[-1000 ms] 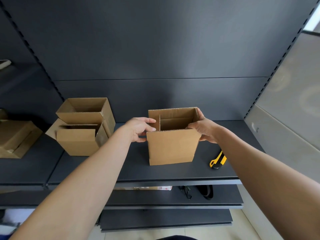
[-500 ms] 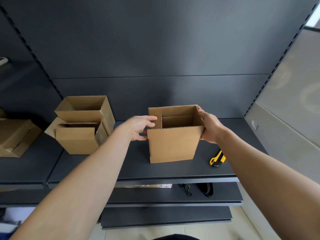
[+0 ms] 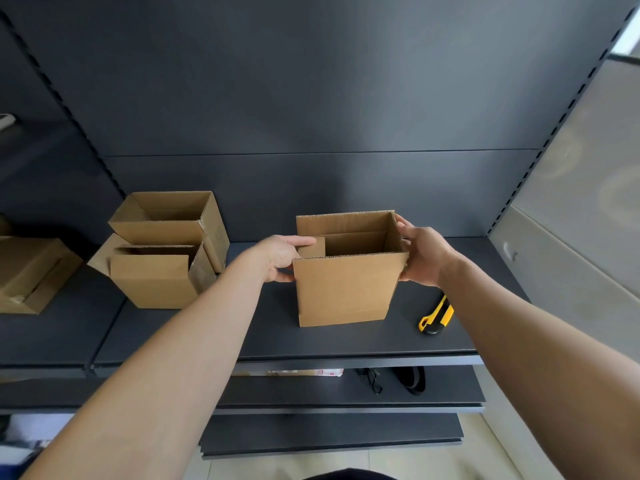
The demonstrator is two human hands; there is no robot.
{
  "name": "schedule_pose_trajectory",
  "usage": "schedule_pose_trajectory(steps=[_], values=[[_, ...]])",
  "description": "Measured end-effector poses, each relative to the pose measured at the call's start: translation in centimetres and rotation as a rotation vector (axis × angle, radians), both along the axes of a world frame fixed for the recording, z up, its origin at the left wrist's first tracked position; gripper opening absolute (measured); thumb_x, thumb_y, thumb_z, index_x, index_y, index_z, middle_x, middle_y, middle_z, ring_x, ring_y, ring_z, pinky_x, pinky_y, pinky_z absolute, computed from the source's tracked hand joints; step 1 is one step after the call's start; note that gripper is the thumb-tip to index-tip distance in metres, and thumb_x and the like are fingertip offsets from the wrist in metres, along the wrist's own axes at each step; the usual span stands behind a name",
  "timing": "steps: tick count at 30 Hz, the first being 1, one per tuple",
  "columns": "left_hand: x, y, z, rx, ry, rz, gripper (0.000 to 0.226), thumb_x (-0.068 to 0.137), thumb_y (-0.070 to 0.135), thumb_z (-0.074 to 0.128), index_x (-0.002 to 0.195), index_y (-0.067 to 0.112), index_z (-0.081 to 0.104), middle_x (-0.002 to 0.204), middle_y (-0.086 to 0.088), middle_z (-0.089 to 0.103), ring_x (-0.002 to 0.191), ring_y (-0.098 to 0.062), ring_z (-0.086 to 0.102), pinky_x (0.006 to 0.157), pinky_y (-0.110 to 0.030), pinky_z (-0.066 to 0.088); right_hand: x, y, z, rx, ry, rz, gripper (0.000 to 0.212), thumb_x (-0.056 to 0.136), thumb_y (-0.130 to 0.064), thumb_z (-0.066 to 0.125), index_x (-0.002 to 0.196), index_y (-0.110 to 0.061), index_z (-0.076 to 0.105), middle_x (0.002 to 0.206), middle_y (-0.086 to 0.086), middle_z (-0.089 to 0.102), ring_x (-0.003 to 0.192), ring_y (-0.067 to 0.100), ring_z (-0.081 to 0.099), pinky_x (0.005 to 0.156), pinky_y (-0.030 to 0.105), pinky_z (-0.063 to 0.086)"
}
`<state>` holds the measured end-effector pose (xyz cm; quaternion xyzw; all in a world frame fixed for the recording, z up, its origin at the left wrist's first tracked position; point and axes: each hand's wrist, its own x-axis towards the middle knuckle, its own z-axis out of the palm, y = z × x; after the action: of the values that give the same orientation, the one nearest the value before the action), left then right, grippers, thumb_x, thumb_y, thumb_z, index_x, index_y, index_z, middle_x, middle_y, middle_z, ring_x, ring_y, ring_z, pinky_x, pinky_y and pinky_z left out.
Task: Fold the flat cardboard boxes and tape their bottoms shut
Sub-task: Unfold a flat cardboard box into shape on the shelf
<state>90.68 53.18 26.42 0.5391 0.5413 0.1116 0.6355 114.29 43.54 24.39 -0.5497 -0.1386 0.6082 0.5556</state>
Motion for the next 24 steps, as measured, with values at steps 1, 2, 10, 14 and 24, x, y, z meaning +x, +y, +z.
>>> schedule_pose_trajectory(steps=[1, 2, 10, 14, 24], values=[[-0.1, 0.1, 0.1, -0.027, -0.005, -0.006, 0.050, 0.086, -0.006, 0.062, 0.124, 0.026, 0.062, 0.117, -0.008, 0.059, 0.107, -0.026, 0.058, 0.086, -0.039, 0.054, 0.1, -0.1, -0.1, 0.005, 0.009, 0.001, 0.033, 0.100, -0.028, 0.041, 0.122, -0.041, 0.061, 0.133, 0.005, 0.055, 0.125, 0.031, 0.049, 0.100, 0.052, 0.041], [-0.1, 0.2, 0.2, -0.061, -0.010, -0.020, 0.049, 0.086, 0.000, 0.065, 0.126, 0.028, 0.061, 0.120, -0.009, 0.059, 0.110, -0.026, 0.056, 0.093, -0.041, 0.051, 0.2, -0.2, -0.1, 0.008, 0.015, 0.006, 0.034, 0.099, -0.026, 0.041, 0.123, -0.040, 0.060, 0.134, 0.005, 0.055, 0.126, 0.031, 0.048, 0.098, 0.051, 0.042], [-0.1, 1.0, 0.3, -0.152, 0.015, -0.164, 0.072, 0.074, 0.018, 0.078, 0.138, 0.031, 0.047, 0.135, -0.007, 0.048, 0.123, -0.027, 0.044, 0.104, -0.048, 0.041, 0.2, -0.2, 0.2, -0.038, -0.063, 0.109, 0.042, 0.100, -0.022, 0.041, 0.140, -0.037, 0.044, 0.139, 0.005, 0.046, 0.122, 0.031, 0.048, 0.090, 0.049, 0.048], [0.1, 1.1, 0.5, -0.132, 0.052, -0.215, 0.078, 0.071, 0.024, 0.079, 0.141, 0.029, 0.044, 0.141, -0.008, 0.042, 0.132, -0.031, 0.036, 0.109, -0.053, 0.034, 0.0, 0.2, 0.3, -0.074, -0.087, 0.117, 0.050, 0.098, -0.024, 0.049, 0.144, -0.040, 0.037, 0.143, 0.005, 0.041, 0.122, 0.033, 0.049, 0.093, 0.053, 0.048], [0.1, 1.2, 0.3, -0.112, 0.050, -0.239, 0.082, 0.071, 0.028, 0.078, 0.143, 0.029, 0.039, 0.145, -0.007, 0.037, 0.135, -0.030, 0.030, 0.106, -0.053, 0.036, -1.1, 1.1, 1.5, -0.270, -0.326, 0.177, 0.060, 0.089, -0.009, 0.066, 0.131, -0.044, 0.042, 0.102, 0.006, 0.056, 0.094, 0.024, 0.057, 0.088, 0.048, 0.050]])
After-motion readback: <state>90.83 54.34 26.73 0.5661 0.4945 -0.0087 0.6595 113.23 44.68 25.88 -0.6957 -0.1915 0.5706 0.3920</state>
